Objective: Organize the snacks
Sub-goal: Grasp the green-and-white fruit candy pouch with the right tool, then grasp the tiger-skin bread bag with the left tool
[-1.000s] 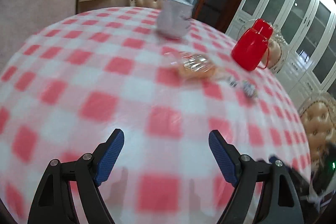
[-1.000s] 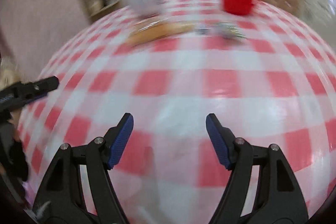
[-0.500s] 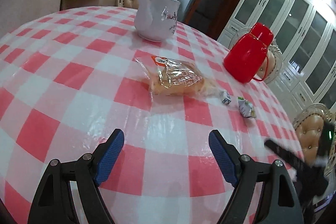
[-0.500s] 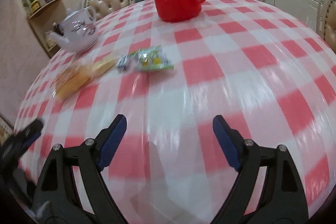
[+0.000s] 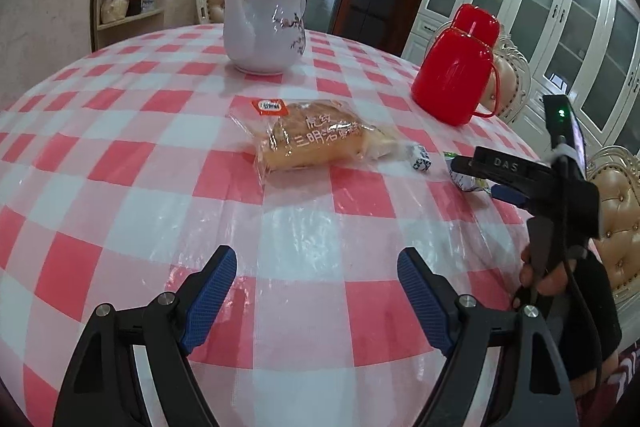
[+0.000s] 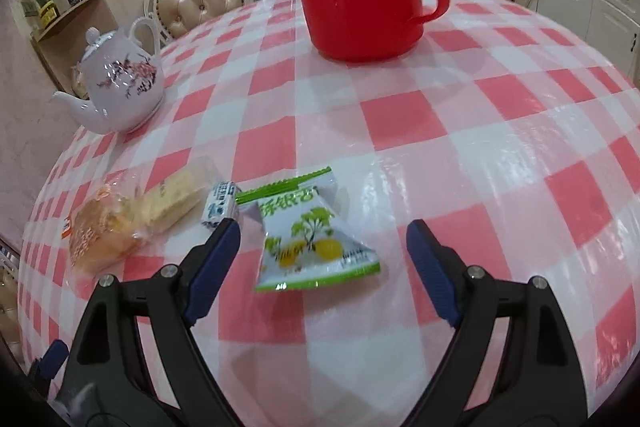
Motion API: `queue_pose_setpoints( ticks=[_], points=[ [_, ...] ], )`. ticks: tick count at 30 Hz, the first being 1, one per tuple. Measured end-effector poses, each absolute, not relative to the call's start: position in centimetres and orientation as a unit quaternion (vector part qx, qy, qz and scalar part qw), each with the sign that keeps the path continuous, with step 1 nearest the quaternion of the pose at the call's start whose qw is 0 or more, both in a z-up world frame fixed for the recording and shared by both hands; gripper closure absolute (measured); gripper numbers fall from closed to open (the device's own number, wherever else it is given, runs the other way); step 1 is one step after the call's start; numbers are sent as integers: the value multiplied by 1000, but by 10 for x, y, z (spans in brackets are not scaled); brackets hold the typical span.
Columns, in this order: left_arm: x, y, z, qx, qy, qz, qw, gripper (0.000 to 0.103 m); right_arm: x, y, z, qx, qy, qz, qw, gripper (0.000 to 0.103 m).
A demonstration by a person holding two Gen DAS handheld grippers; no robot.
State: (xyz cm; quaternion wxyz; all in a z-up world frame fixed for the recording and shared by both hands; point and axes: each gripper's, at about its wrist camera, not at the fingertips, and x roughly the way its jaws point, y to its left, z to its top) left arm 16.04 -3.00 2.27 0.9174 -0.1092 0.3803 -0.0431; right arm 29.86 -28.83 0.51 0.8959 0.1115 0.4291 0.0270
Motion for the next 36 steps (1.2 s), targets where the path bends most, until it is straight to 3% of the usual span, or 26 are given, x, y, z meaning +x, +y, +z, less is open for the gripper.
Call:
queue_pose_setpoints(
  ticks=[5, 6, 8, 20, 28, 36],
  points=[
    [160, -33, 21, -102, 383, -41, 917, 19, 303, -270, 3, 60, 438, 30, 897, 14],
    [160, -33, 21, -99, 383, -41, 918, 19, 301, -264, 4, 44, 435, 33, 899, 18],
    [160, -34, 21, -96, 383, -42, 918, 19, 297, -258, 5, 22, 430, 27, 902, 43],
    [164, -35, 21, -82, 382, -42, 920, 19, 200, -248, 26, 54, 380, 46, 922, 43],
    [195, -13, 39, 45, 320, -122, 938, 19, 116, -222, 27, 112, 369, 75, 919, 43],
    [253, -22, 35, 111, 334, -183, 918, 19, 109, -210, 24, 93, 367, 84, 922, 43]
  ],
)
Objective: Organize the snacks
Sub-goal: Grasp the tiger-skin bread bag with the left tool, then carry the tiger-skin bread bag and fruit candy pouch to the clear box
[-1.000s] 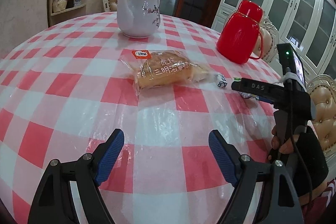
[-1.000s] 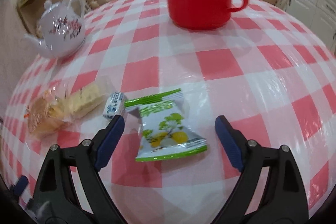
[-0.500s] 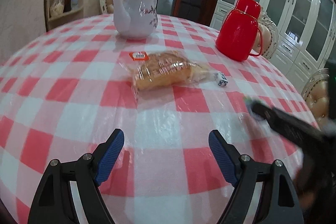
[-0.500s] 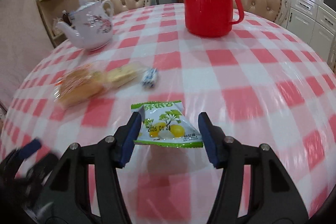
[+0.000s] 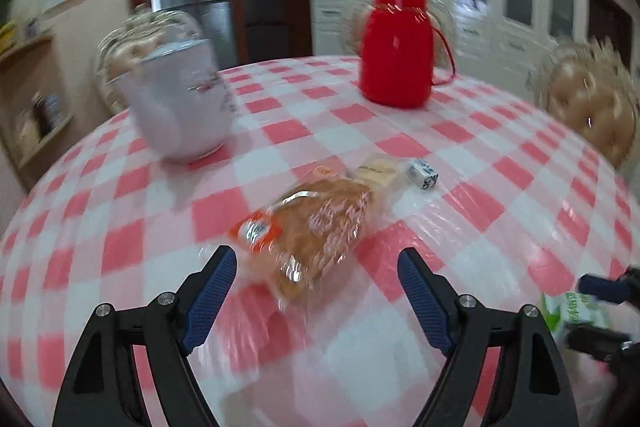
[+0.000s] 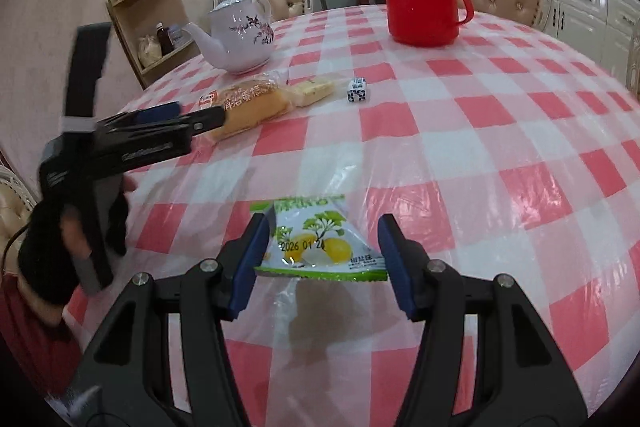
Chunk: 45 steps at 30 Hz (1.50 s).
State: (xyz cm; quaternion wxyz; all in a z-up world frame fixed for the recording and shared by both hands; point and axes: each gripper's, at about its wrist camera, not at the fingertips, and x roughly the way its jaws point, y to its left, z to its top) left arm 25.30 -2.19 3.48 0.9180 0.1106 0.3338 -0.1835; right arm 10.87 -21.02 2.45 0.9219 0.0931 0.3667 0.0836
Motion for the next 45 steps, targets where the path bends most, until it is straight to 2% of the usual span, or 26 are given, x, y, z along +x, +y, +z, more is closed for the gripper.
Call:
queue_pose_setpoints(
  ticks=[4, 11, 12, 13, 14, 16, 20, 33, 45],
  points=[
    [277, -40, 28, 175, 330, -184, 909, 19, 109, -209, 22, 91, 372, 82, 920, 43],
    [295, -52, 13, 212, 351, -197, 890, 20, 109, -208, 22, 89, 374, 81, 919, 43],
    [292, -52, 14, 212, 347, -198, 892, 23, 110, -208, 22, 89, 375, 81, 919, 43],
    [292, -52, 14, 204, 350, -202, 892, 40, 110, -208, 21, 89, 376, 82, 919, 43],
    [292, -52, 14, 196, 354, -201, 892, 48, 110, -208, 21, 90, 377, 83, 918, 43],
    [288, -51, 17, 180, 360, -201, 893, 53, 110, -208, 21, 92, 377, 87, 917, 43],
    [269, -57, 20, 179, 365, -189, 894, 54, 113, -211, 19, 100, 382, 95, 914, 43],
    [173, -5, 25, 29, 376, -94, 921, 54, 111, -211, 21, 98, 377, 94, 916, 43],
    [96, 33, 36, -17, 360, -73, 930, 54, 102, -194, 34, 49, 351, 88, 931, 43]
  ],
)
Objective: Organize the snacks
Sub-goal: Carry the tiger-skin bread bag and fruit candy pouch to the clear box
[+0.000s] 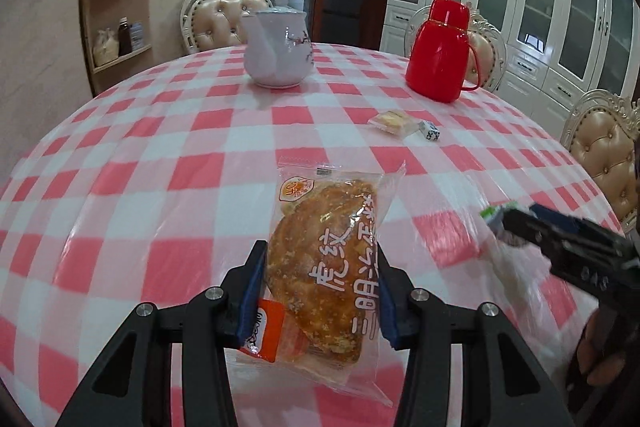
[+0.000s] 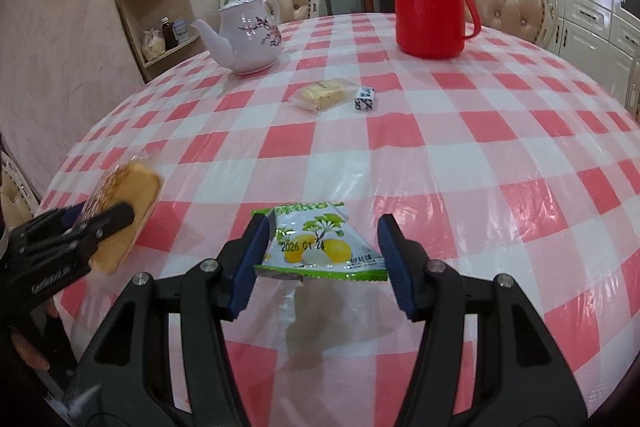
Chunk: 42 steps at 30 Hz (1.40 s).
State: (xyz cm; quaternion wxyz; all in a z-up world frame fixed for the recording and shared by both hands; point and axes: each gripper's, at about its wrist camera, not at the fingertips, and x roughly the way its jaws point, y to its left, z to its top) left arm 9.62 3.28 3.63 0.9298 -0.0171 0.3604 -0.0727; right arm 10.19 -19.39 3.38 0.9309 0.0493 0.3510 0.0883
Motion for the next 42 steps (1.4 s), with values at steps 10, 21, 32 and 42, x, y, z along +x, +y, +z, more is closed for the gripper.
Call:
queue_pose_setpoints(
  ticks=[10, 21, 32, 42],
  points=[
    [43, 69, 29, -47, 367, -49, 928, 54, 73, -140, 43, -4, 334, 128, 934, 43],
    [-5, 118, 33, -95, 339, -4, 936, 54, 19, -65, 43, -61, 321, 195, 925, 43],
    [-46, 157, 34, -109, 333, 31, 936, 54, -18, -8, 39, -84, 322, 250, 909, 43],
    [-92, 208, 37, -118, 327, 84, 934, 54, -43, 40, 37, -104, 319, 291, 896, 43]
  ],
)
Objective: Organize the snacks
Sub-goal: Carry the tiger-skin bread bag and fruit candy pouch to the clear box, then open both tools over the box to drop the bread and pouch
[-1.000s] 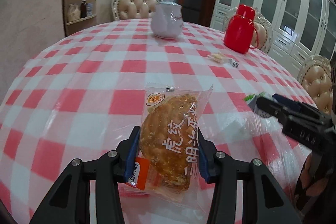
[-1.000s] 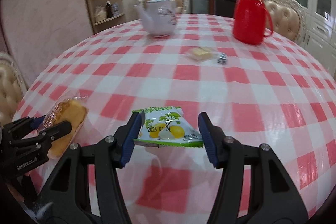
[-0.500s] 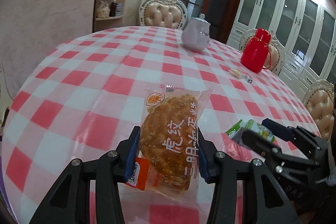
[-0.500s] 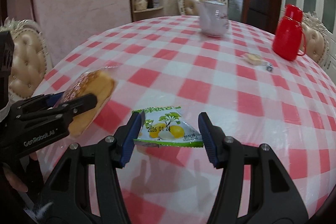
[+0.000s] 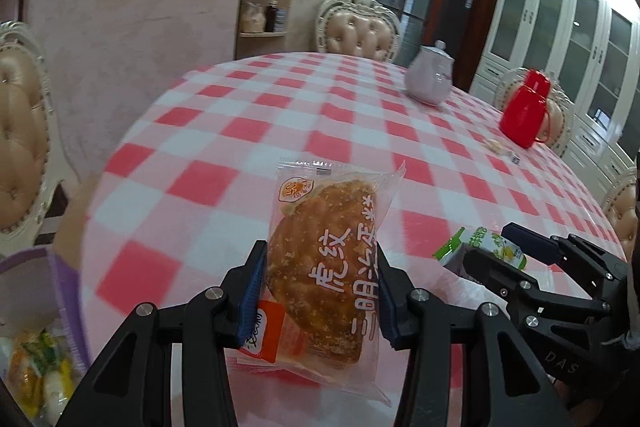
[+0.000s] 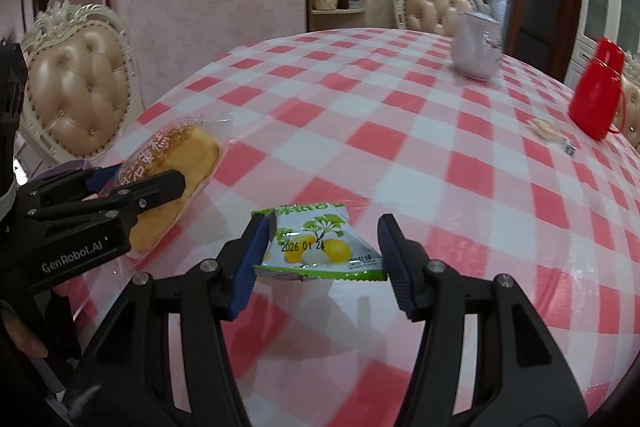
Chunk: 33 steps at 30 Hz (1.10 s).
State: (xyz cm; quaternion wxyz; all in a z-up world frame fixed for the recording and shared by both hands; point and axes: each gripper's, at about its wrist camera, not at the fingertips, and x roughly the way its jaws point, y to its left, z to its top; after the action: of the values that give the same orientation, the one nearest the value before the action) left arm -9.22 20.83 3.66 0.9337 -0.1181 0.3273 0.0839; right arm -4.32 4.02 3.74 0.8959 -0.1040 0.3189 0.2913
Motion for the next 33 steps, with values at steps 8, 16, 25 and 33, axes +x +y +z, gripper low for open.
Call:
queue_pose_setpoints(
  ticks=[8, 16, 25, 33],
  points=[
    [-144, 250, 44, -118, 315, 136, 932, 54, -72, 90, 39, -122, 309, 340, 880, 43],
    [-206, 308, 47, -130, 306, 218, 918, 54, -121, 156, 41, -149, 290, 415, 849, 43],
    [-259, 367, 27, -157, 315, 301, 886, 54, -177, 208, 35, -164, 292, 507, 794, 43],
    [-285, 398, 17, -169, 330, 359, 857, 53, -221, 245, 26, -207, 278, 563, 751, 42]
  ],
)
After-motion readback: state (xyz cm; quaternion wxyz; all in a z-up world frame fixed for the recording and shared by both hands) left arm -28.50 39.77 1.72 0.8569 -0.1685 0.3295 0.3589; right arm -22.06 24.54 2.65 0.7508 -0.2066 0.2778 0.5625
